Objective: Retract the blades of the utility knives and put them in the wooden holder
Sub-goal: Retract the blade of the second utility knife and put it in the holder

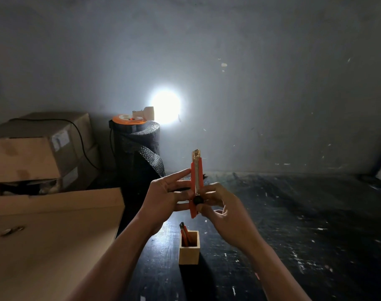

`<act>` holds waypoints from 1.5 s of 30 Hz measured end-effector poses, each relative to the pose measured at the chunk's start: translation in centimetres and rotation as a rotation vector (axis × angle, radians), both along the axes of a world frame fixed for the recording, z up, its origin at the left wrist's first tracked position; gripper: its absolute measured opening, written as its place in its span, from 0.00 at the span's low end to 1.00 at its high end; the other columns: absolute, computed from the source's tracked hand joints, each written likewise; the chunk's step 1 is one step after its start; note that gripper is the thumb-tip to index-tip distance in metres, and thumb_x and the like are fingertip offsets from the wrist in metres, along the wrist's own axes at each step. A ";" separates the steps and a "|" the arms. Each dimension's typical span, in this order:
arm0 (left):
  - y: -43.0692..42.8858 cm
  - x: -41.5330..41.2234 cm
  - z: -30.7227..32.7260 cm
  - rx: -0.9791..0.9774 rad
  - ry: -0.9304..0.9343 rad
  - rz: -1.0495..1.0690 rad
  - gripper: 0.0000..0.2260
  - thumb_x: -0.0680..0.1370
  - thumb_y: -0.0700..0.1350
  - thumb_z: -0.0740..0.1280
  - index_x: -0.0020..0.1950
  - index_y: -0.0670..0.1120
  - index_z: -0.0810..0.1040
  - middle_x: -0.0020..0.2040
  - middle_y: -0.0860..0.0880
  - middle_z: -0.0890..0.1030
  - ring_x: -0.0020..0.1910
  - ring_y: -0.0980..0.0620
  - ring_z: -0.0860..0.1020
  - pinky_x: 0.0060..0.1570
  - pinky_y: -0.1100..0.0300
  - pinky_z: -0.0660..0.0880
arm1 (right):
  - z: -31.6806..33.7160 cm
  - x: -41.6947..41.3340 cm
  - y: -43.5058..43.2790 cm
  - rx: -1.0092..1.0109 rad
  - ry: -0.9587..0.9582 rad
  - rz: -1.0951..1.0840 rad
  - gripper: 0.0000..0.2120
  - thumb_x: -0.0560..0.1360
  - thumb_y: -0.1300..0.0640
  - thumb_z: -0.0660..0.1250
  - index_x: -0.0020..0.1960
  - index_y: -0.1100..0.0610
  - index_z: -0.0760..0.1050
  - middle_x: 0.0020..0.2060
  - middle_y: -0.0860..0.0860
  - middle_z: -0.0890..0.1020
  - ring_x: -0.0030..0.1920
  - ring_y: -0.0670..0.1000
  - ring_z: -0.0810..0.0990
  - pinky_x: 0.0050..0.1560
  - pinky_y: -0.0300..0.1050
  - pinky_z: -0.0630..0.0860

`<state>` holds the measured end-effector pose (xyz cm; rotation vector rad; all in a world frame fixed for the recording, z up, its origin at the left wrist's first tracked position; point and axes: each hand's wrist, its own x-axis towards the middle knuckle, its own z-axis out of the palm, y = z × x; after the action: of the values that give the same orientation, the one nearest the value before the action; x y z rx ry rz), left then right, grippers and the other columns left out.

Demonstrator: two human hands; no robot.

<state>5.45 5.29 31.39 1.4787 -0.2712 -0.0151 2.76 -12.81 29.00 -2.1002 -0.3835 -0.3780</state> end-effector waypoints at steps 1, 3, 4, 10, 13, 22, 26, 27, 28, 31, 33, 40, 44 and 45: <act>0.0 0.1 0.0 0.006 -0.002 0.006 0.23 0.76 0.28 0.71 0.62 0.54 0.83 0.53 0.43 0.89 0.51 0.42 0.88 0.52 0.43 0.85 | -0.1 0.1 -0.1 -0.012 0.003 0.004 0.10 0.78 0.53 0.72 0.56 0.40 0.79 0.46 0.26 0.82 0.53 0.33 0.82 0.54 0.34 0.79; -0.2 0.1 -0.1 0.014 -0.005 0.008 0.23 0.76 0.29 0.71 0.64 0.53 0.83 0.53 0.44 0.89 0.50 0.43 0.89 0.51 0.45 0.85 | -0.1 0.0 -0.1 -0.028 0.012 0.010 0.10 0.79 0.55 0.71 0.57 0.42 0.80 0.48 0.28 0.82 0.53 0.33 0.82 0.56 0.35 0.80; -0.2 0.1 -0.1 0.015 -0.006 0.008 0.23 0.76 0.29 0.71 0.63 0.53 0.83 0.53 0.44 0.89 0.50 0.43 0.89 0.51 0.46 0.86 | -0.1 0.0 -0.1 -0.014 0.020 0.007 0.10 0.79 0.54 0.71 0.58 0.42 0.80 0.49 0.29 0.82 0.53 0.34 0.82 0.57 0.35 0.79; -0.3 0.2 -0.3 0.016 -0.015 0.012 0.23 0.76 0.29 0.70 0.64 0.52 0.82 0.52 0.45 0.90 0.50 0.44 0.89 0.48 0.48 0.86 | 0.0 0.1 -0.1 0.015 0.051 -0.001 0.08 0.80 0.55 0.69 0.57 0.46 0.81 0.52 0.38 0.86 0.53 0.39 0.84 0.55 0.43 0.84; -0.3 0.3 -0.6 0.018 -0.008 0.024 0.23 0.77 0.28 0.70 0.62 0.53 0.83 0.52 0.46 0.90 0.50 0.44 0.89 0.48 0.47 0.86 | -0.2 0.1 0.1 0.025 0.046 -0.010 0.10 0.81 0.54 0.68 0.59 0.40 0.79 0.51 0.33 0.84 0.52 0.36 0.83 0.52 0.38 0.83; -0.1 -0.2 -1.3 0.025 -0.018 0.009 0.20 0.76 0.30 0.72 0.60 0.52 0.84 0.50 0.48 0.90 0.49 0.46 0.89 0.42 0.54 0.85 | -0.3 0.5 0.2 0.121 0.070 -0.026 0.10 0.80 0.50 0.69 0.59 0.42 0.75 0.54 0.41 0.85 0.51 0.45 0.86 0.53 0.47 0.85; -0.2 -0.5 -3.0 -0.003 0.047 -0.021 0.21 0.75 0.28 0.71 0.65 0.43 0.82 0.52 0.41 0.89 0.46 0.42 0.89 0.38 0.55 0.85 | -0.4 2.0 0.1 0.172 0.084 -0.038 0.16 0.79 0.53 0.71 0.64 0.46 0.73 0.54 0.47 0.85 0.50 0.47 0.87 0.49 0.44 0.86; -0.3 -0.5 -3.6 0.003 0.061 -0.016 0.21 0.75 0.27 0.71 0.65 0.42 0.82 0.51 0.42 0.89 0.45 0.44 0.89 0.37 0.57 0.84 | -0.3 2.4 0.1 0.169 0.092 -0.043 0.16 0.78 0.52 0.71 0.65 0.47 0.73 0.53 0.45 0.85 0.49 0.45 0.86 0.47 0.42 0.86; -0.3 -0.6 -4.1 0.005 0.074 -0.014 0.21 0.75 0.26 0.71 0.65 0.42 0.82 0.50 0.43 0.89 0.44 0.46 0.89 0.36 0.59 0.84 | -0.4 2.7 0.1 0.162 0.094 -0.045 0.17 0.78 0.53 0.71 0.65 0.47 0.74 0.52 0.43 0.84 0.48 0.43 0.86 0.45 0.40 0.85; -0.1 -0.2 -5.7 -0.023 0.117 -0.030 0.21 0.76 0.26 0.69 0.65 0.44 0.82 0.52 0.42 0.89 0.47 0.44 0.89 0.38 0.57 0.85 | -1.1 3.6 0.3 0.151 0.119 -0.037 0.16 0.78 0.55 0.73 0.63 0.47 0.76 0.45 0.38 0.83 0.43 0.36 0.85 0.42 0.36 0.85; 0.1 0.4 -6.8 -0.046 0.149 -0.033 0.20 0.76 0.26 0.68 0.64 0.44 0.82 0.53 0.41 0.89 0.47 0.42 0.89 0.40 0.55 0.85 | -2.0 4.3 0.3 0.193 0.156 -0.020 0.15 0.78 0.57 0.73 0.63 0.48 0.77 0.45 0.40 0.84 0.42 0.37 0.86 0.40 0.36 0.84; 0.7 4.7 -14.7 0.075 0.390 0.143 0.15 0.77 0.26 0.67 0.61 0.36 0.82 0.49 0.41 0.87 0.40 0.54 0.87 0.38 0.58 0.84 | -7.6 7.5 -0.1 0.270 0.269 -0.062 0.08 0.77 0.61 0.74 0.56 0.56 0.81 0.42 0.55 0.87 0.43 0.52 0.88 0.45 0.55 0.87; -0.1 7.1 -20.5 0.363 0.391 0.267 0.20 0.74 0.32 0.73 0.66 0.40 0.80 0.60 0.41 0.84 0.59 0.44 0.83 0.57 0.50 0.82 | -12.4 10.9 -0.4 0.235 0.335 -0.113 0.07 0.76 0.60 0.74 0.53 0.51 0.82 0.43 0.52 0.87 0.45 0.53 0.88 0.48 0.60 0.86; -0.3 7.6 -21.6 0.437 0.384 0.263 0.23 0.74 0.35 0.75 0.69 0.42 0.78 0.62 0.42 0.83 0.62 0.45 0.81 0.61 0.51 0.81 | -13.5 11.7 -0.5 0.225 0.346 -0.120 0.08 0.76 0.57 0.75 0.53 0.50 0.81 0.43 0.52 0.87 0.46 0.52 0.88 0.48 0.60 0.85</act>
<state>13.02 4.96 9.79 1.8966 0.2560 -0.1525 14.49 -13.27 15.54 -1.9241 -0.0098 -0.1144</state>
